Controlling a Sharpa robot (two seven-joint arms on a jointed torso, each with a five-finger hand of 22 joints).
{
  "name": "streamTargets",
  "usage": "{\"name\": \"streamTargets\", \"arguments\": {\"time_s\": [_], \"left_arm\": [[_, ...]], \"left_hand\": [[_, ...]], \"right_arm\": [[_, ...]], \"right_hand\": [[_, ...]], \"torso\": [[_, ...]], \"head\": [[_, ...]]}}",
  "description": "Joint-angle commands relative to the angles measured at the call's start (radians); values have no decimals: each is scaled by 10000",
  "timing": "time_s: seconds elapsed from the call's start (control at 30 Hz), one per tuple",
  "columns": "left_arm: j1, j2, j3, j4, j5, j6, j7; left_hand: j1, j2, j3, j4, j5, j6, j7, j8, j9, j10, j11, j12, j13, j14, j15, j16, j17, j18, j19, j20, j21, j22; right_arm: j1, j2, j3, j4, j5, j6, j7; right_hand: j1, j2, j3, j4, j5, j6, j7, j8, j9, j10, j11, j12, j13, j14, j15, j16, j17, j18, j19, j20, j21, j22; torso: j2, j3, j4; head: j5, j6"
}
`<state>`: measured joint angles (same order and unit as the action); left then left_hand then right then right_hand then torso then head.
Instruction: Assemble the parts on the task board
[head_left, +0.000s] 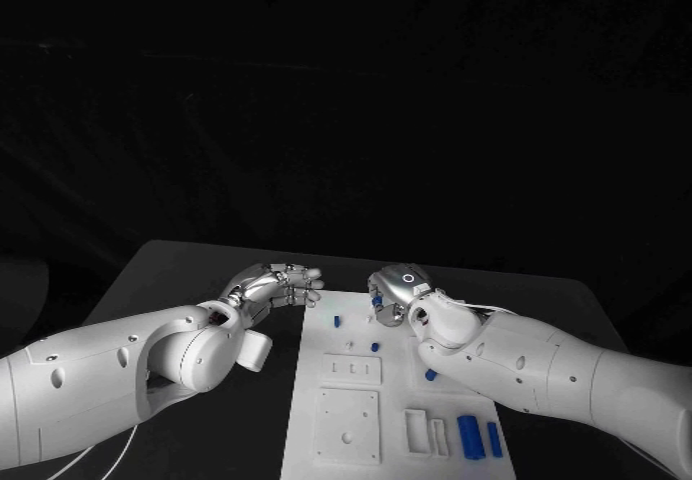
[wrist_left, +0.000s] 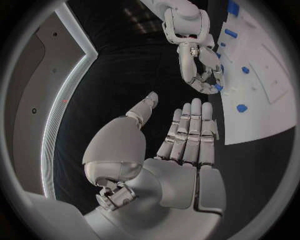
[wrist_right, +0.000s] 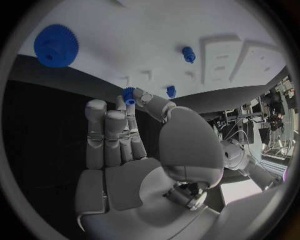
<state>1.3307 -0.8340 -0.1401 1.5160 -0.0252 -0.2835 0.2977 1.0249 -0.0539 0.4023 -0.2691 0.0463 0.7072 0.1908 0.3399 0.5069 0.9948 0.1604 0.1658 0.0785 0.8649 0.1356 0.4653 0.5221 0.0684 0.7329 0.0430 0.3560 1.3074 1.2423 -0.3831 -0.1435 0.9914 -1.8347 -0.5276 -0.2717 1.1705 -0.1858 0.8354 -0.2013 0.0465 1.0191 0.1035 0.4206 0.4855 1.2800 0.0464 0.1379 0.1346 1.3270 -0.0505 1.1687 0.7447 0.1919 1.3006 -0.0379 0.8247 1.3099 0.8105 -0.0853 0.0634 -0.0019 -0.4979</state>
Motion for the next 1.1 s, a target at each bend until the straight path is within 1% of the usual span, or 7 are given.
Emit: {"name": "streamTargets", "arguments": {"time_s": [0.03,0.33,0.4,0.47,0.63,0.93,1.1], "left_arm": [[48,16,9,33,-71,110,68],[112,14,8,93,-82,105,60],[122,14,8,97,-89,105,58],[140,21,8,87,-91,94,58],[158,35,8,82,-93,104,44],[164,92,8,61,-185,151,36],[167,81,8,53,-185,140,30]], "left_hand": [[-123,-5,-7,-76,44,64,20,-68,-12,-7,7,-50,-17,35,30,-65,-16,81,-8,-44,-35,82],[-127,-8,-5,-81,44,71,14,-69,-12,-1,1,-52,-20,35,31,-67,-16,81,-8,-43,-35,84],[-128,-9,-4,-81,44,71,14,-70,-12,0,0,-53,-21,35,31,-68,-16,81,-8,-43,-35,84],[-129,-10,-4,-83,44,73,13,-70,-12,1,-1,-53,-21,36,31,-68,-16,81,-8,-43,-35,85],[-134,-13,-4,-83,43,74,12,-72,-12,3,-2,-55,-23,35,31,-70,-17,80,-8,-42,-36,85],[-144,-26,-3,-89,43,71,9,-82,-16,-5,-3,-69,-32,27,35,-79,-19,79,-14,-40,-39,87],[-156,-26,-5,-85,42,70,9,-86,-17,-5,-3,-73,-34,26,37,-81,-20,77,-15,-38,-40,88]], "right_arm": [[38,67,2,-37,-367,-61,-215],[84,171,2,-252,-347,50,-177],[84,191,1,-266,-345,69,-170],[83,226,0,-289,-346,106,-190],[81,263,-2,-376,-349,216,-220],[76,305,-4,-524,-281,415,-205],[76,251,-8,-424,-254,516,-194]], "right_hand": [[-26,-109,58,5,23,79,-3,-6,6,482,-41,-44,226,-124,-200,50,-14,699,17,-65,42,184],[-31,-131,76,18,23,84,-3,-15,9,485,-39,-58,234,-125,-199,58,-20,699,13,-66,53,184],[-32,-134,78,19,23,84,-3,-16,10,485,-39,-60,235,-125,-198,59,-21,699,12,-66,55,184],[-34,-138,81,22,23,85,-3,-18,10,487,-39,-63,237,-126,-198,60,-23,699,11,-65,57,184],[-32,-136,88,25,23,86,-3,-22,11,488,-39,-67,239,-127,-198,62,-25,699,10,-66,60,184],[-34,-130,96,31,23,85,-2,-29,13,489,-38,-76,244,-128,-197,67,-29,699,7,-67,66,183],[-37,-133,97,30,23,84,-1,-33,14,488,-38,-81,245,-129,-197,69,-31,699,4,-67,69,183]], "torso": [[61,-48,36],[143,-105,98],[152,-112,102],[163,-121,105],[215,-139,114],[226,-150,111],[224,-143,70]], "head": [[-11,31],[-55,104],[-55,103],[-133,54],[-137,53],[-55,13],[31,-53]]}}
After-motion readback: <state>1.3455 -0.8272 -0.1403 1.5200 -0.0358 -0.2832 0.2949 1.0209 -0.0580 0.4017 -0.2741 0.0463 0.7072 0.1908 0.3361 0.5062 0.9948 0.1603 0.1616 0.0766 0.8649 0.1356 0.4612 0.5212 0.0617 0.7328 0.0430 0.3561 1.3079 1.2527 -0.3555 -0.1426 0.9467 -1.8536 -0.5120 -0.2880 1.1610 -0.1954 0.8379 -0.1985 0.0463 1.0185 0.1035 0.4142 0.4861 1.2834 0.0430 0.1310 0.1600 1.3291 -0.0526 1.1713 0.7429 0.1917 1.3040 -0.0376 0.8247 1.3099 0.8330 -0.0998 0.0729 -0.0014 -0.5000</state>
